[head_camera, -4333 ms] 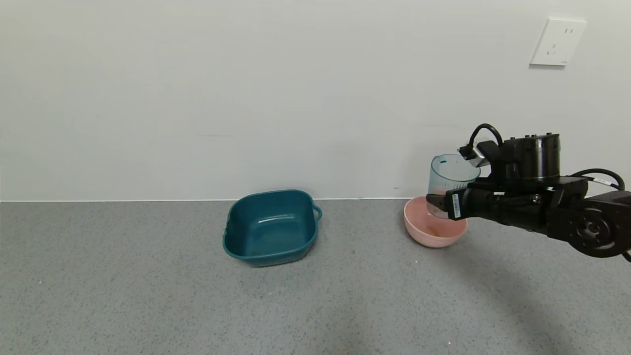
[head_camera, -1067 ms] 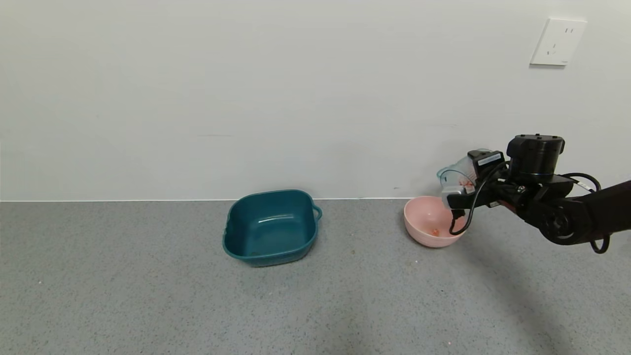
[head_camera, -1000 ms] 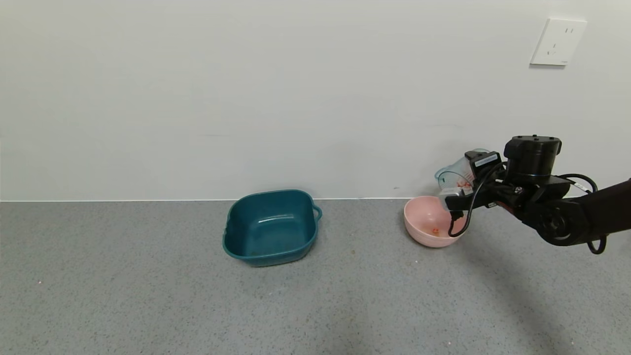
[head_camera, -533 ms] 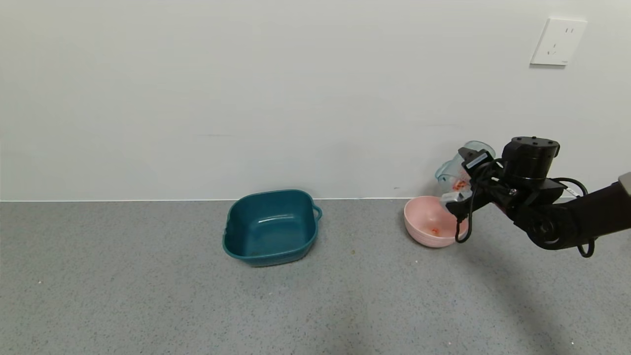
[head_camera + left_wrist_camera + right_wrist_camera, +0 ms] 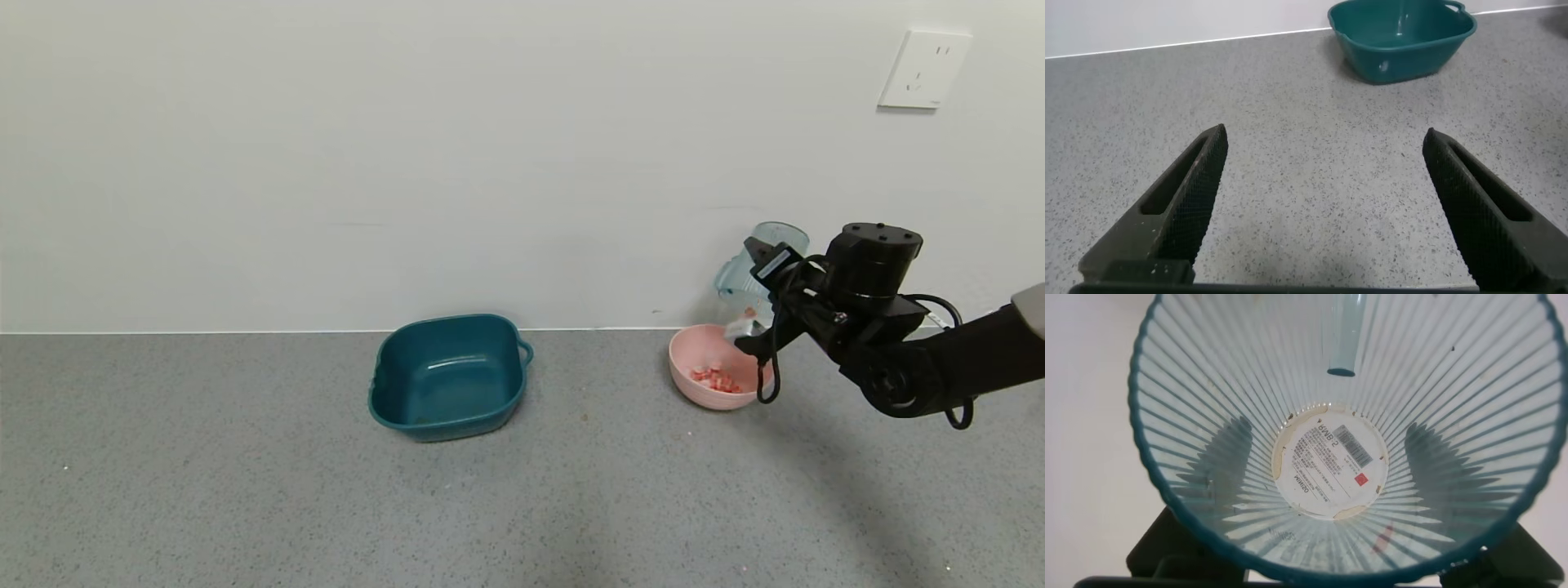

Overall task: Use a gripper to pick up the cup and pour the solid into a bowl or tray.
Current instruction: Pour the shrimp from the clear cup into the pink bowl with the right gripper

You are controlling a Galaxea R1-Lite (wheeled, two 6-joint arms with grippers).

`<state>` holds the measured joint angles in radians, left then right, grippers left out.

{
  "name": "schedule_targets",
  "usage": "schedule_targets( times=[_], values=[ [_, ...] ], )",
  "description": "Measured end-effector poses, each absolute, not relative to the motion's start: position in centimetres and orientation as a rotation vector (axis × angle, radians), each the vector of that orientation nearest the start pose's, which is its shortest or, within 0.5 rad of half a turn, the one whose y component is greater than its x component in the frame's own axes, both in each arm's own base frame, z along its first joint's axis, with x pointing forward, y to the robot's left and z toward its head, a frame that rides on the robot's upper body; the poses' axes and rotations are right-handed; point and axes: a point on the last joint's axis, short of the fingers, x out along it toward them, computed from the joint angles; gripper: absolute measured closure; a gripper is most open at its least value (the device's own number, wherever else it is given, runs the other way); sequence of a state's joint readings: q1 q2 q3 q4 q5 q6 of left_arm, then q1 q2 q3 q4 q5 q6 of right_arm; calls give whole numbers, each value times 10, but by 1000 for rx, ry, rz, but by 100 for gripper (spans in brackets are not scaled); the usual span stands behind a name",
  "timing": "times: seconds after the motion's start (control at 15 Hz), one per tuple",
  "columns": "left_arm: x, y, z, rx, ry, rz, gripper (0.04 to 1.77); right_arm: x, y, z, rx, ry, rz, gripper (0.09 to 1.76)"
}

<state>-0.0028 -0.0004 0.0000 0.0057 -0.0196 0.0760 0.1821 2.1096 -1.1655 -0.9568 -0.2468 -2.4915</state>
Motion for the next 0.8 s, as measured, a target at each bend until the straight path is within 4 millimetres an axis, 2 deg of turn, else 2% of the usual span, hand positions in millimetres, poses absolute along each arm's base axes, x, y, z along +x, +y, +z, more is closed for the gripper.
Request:
schedule_targets(
  times=[0.47,0.6,0.8],
  values=[
    [-23,0,75,76,4,-23,9,411,77,164,-2502,54,-44,53],
    [-23,0,75,76,5,-23,9,409,76,168,-2491,98,-66,53],
    [-23,0,75,76,5,-23,9,400,77,171,-2336,212,-112,53]
  ],
)
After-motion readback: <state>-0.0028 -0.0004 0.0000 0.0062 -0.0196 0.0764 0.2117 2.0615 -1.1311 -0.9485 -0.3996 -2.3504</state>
